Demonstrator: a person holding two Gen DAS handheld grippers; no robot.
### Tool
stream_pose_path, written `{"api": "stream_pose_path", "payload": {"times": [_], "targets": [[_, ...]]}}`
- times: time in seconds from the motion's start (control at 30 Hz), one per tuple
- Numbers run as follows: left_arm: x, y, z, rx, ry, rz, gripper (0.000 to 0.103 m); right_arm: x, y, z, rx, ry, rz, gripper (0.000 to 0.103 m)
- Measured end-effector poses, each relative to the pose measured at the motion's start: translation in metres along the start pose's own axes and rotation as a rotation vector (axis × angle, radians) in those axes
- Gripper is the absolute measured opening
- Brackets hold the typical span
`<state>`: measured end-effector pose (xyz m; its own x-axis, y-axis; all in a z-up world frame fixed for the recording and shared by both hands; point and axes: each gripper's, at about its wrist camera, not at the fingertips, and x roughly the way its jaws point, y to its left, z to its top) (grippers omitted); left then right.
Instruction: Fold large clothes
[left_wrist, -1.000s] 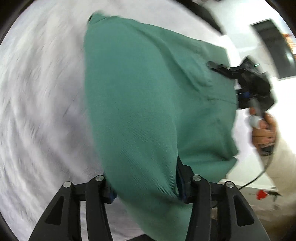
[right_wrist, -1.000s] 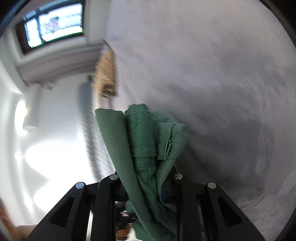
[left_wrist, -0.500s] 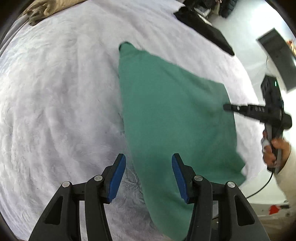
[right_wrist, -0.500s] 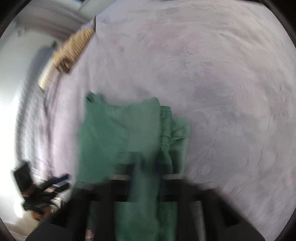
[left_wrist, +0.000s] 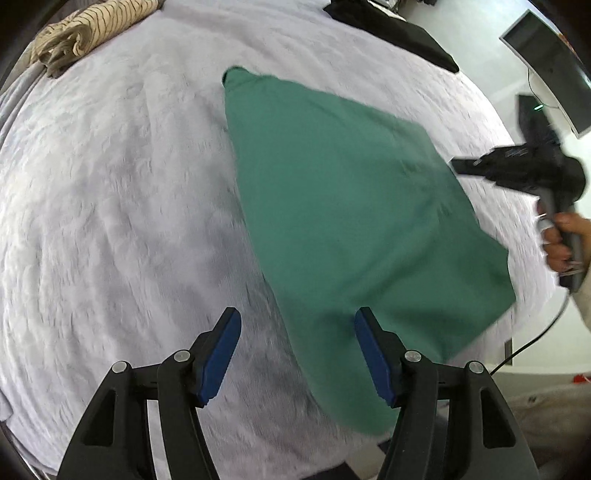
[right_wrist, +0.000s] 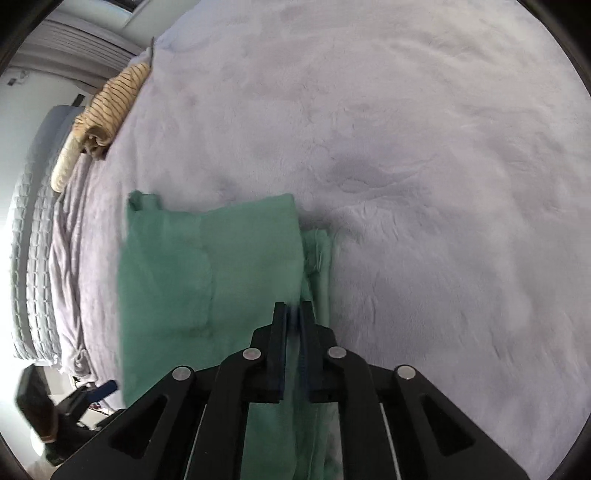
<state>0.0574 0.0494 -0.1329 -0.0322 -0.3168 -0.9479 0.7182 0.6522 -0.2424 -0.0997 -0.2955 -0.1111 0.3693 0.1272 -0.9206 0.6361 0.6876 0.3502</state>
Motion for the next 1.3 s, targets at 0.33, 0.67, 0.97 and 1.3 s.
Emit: {"api": "stream_pose_path", "payload": {"times": [0.33,0.67,0.97,1.3], "targets": [[0.025,-0.022,-0.041,0.055,0.03,0.075,0.083,-0.023,0.042,-0.104,-0.16,0.128,-0.041,0.009],[0.019,-0.026,-0.04,-0.045,0.059,0.084,0.083,0.013,-0.026,-0.139,0.034,0.195,-0.133,0.001],[-0.008,-0.031,-0.039,-0.091,0.057,0.164,0.083,0.017,-0.02,-0.133,0.046,0.22,-0.154,0.001],[-0.012,-0.025,-0.038,-0.133,0.075,0.176,0.083,0.024,-0.014,-0.124,0.066,0.241,-0.165,0.001]]}}
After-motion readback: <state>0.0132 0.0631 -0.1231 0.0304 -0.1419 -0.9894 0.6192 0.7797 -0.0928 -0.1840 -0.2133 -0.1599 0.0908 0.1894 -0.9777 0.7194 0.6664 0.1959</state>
